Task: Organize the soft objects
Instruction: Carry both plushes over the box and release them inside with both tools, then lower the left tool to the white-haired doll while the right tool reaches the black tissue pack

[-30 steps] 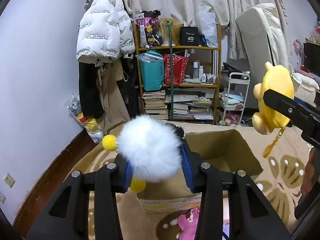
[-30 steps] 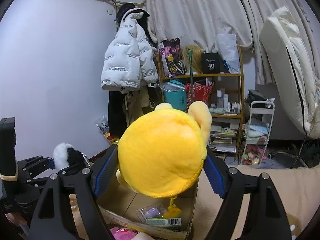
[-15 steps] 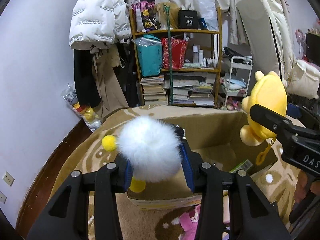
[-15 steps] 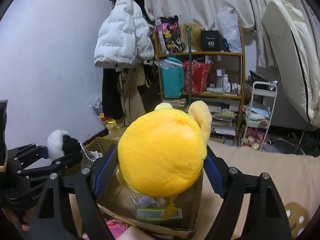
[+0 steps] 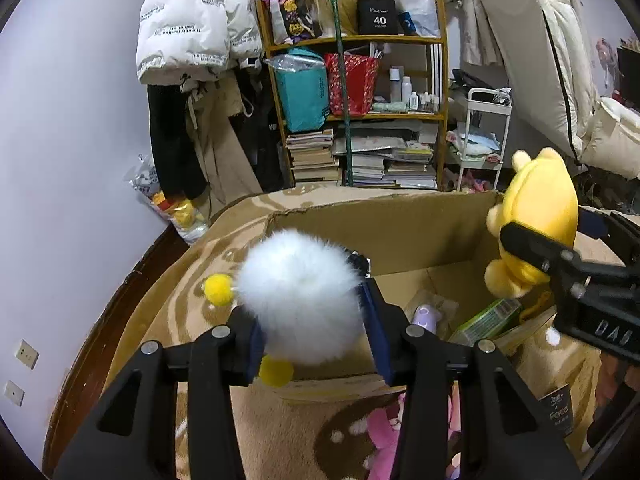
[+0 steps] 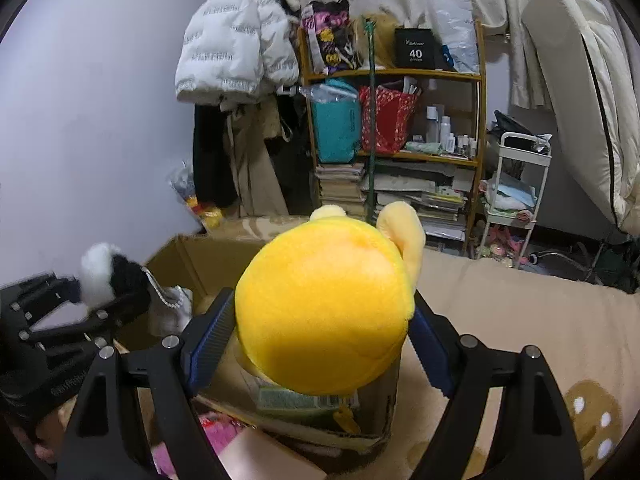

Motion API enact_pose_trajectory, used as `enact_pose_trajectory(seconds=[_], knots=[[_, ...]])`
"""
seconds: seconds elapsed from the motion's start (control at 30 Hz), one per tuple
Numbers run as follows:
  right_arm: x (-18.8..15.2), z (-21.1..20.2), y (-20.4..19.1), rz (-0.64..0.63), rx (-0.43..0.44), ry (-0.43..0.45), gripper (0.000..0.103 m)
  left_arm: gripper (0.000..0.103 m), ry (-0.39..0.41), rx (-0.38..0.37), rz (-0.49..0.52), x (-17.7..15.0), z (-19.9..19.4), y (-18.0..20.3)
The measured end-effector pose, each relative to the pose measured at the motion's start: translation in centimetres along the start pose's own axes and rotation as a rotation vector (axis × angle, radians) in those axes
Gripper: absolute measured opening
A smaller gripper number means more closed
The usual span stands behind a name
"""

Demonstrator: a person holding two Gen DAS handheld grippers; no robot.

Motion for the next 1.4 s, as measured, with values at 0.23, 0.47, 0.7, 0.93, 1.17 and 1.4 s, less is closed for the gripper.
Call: enact_pose_trajectory(seconds=[0.23, 0.47, 0.7, 0.93, 1.17, 1.4], knots=[[-0.8, 0.0, -0.5, -0.014, 0.009, -0.039, 0.089, 0.059, 0.016, 0.024, 0.009, -0.1, -0.8, -0.3], [-0.5, -0.9, 0.1, 0.05, 0.029, -0.023, 0.1, 0.073, 0.016, 0.035, -0.016, 0.0, -1.6, -1.1], [0.3, -2.5, 0.5, 0.079, 0.013, -0.002, 0.102, 0.09, 0.002, 0.046, -0.038, -0.2, -2.8, -1.8], [0.9, -5.1, 0.9, 0.074, 0.011, 0.01, 0.103, 0.098, 0.009, 0.037, -0.027, -0.4, -5.0, -1.6], [1.1, -8.3, 0.9, 0.053, -0.012, 0.014, 0.103, 0.098, 0.013, 0.049, 0.023, -1.0, -7.6, -0.8], [0.2, -11.4, 1.3, 0.082, -0.037, -0.002, 0.103, 0.099, -0.003, 0.038, 0.041, -1.7, -9.9, -0.4]])
Point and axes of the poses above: each gripper's, at about its wrist camera, not at the fingertips, and z roughly the way its jaws point, y to its right, x to its top, the point moved 2 cm from there along z, roughly the way its jaws point, and after that the axes turned 12 degrees about y, right-handed, at the moved point
